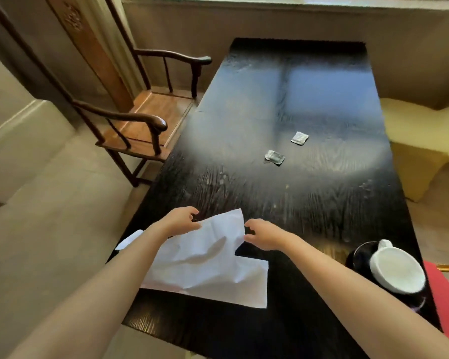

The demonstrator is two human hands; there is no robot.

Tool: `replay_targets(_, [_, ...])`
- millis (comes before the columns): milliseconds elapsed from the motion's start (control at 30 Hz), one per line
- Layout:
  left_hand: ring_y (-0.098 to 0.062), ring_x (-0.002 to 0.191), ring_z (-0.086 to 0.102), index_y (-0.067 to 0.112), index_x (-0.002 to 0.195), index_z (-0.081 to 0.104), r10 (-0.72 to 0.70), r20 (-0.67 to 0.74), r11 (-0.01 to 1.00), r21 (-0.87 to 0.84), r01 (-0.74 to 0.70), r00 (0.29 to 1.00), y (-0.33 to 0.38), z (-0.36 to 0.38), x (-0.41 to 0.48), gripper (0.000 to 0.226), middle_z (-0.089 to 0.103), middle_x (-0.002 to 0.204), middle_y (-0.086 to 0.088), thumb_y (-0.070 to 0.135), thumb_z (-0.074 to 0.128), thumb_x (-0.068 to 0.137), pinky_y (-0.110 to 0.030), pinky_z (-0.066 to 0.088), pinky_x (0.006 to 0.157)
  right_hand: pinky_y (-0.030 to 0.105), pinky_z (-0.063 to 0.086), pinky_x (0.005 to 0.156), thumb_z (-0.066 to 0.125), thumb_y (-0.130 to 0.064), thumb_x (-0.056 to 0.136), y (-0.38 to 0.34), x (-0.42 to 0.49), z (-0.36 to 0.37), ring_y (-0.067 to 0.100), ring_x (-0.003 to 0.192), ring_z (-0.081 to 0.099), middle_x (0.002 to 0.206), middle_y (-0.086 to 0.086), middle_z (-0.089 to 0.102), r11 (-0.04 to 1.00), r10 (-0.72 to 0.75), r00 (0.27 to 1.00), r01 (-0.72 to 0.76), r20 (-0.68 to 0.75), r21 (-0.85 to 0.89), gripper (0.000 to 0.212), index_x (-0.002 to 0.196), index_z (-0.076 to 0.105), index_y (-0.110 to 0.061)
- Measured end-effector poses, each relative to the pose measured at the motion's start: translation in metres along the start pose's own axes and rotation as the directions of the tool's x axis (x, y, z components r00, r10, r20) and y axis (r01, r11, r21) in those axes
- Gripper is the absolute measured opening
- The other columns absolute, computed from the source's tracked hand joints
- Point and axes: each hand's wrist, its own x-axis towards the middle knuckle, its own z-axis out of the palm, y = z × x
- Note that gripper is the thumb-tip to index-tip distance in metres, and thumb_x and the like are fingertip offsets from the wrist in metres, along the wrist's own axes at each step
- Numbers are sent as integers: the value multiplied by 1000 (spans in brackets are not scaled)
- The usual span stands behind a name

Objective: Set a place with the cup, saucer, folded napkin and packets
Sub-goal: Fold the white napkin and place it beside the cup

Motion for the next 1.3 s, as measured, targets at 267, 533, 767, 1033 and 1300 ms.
replay_targets(267, [-24, 98, 59, 13, 111, 62, 103, -32, 995, 14, -102, 994, -75, 28, 7, 29, 66, 108, -9, 19, 59, 83, -35, 47, 81, 42, 19, 115, 49, -32, 93, -58, 67, 46, 29, 142, 17, 156, 10, 18, 974, -104, 959, 45, -262, -221, 63, 146, 22, -10])
replay_targets(533, [-8, 75, 56, 17, 90, 65, 514, -70, 842, -148, -518, 855, -73, 1, -4, 9, 62, 79, 8, 20, 57, 89, -18, 42, 67, 40, 29, 105, 53, -28, 90, -89, 82, 39, 27, 117, 49, 118, 8, 60, 928, -248, 964, 210, -90, -307, 25, 111, 59, -14])
replay_targets(767, [-23, 90, 59, 12, 99, 61, 467, 145, 848, 204, -489, 872, -88, -54, -5, 31, 65, 98, -5, 30, 71, 75, -37, 46, 77, 29, 25, 53, 57, -26, 90, -87, 30, -28, 20, 62, 33, 58, -3, 37, 977, -215, 958, 209, -190, -49, 40, 58, 33, -20])
replay_targets(1033, [-15, 78, 61, 15, 84, 67, 479, 59, 837, 270, -476, 876, -62, -153, -3, 14, 65, 79, 3, 21, 55, 90, -25, 48, 64, 28, 27, 52, 62, -41, 85, -67, -36, -123, 13, 56, 30, 59, -2, 35, 994, -35, 990, 20, -137, -108, 41, 61, 48, -10])
replay_targets(1300, [-6, 88, 37, 11, 132, 43, 748, -41, 410, 813, -413, 662, 24, -242, -16, 46, 49, 111, 2, 27, 21, 95, -5, 28, 68, 36, 45, 78, 59, -33, 89, -52, -105, -221, 20, 79, 56, 87, 7, 64, 978, 118, 952, -161, -283, -133, 29, 90, 68, -5])
